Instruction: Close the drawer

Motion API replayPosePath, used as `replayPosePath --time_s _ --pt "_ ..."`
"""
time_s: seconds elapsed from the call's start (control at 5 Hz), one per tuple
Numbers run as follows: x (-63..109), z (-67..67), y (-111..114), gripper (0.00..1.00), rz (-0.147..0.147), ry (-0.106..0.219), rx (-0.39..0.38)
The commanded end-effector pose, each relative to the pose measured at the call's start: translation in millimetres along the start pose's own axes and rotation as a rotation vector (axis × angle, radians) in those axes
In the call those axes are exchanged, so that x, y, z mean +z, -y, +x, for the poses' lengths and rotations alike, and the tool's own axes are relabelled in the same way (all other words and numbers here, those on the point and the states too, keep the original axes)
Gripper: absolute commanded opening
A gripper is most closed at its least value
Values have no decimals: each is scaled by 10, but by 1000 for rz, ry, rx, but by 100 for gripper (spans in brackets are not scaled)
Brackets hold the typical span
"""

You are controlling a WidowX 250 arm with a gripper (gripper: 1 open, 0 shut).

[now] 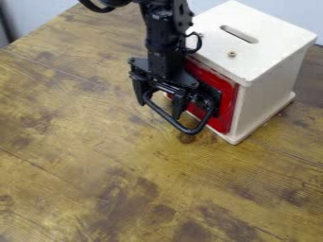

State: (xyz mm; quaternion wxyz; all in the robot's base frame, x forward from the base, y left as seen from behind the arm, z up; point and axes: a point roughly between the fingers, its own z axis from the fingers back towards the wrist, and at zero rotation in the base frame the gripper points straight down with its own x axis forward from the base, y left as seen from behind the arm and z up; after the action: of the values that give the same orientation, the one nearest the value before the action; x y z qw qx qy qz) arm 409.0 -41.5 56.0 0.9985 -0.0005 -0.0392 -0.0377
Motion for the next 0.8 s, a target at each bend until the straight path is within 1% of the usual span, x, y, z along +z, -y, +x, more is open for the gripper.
replayPosePath --time_s 0.0,0.2,0.4,0.6 --pt "567 60 63 100 -5 130 13" --pt "707 77 87 100 3 134 89" --pt "814 71 108 100 6 145 163" --pt "943 -6 187 100 -13 165 117"
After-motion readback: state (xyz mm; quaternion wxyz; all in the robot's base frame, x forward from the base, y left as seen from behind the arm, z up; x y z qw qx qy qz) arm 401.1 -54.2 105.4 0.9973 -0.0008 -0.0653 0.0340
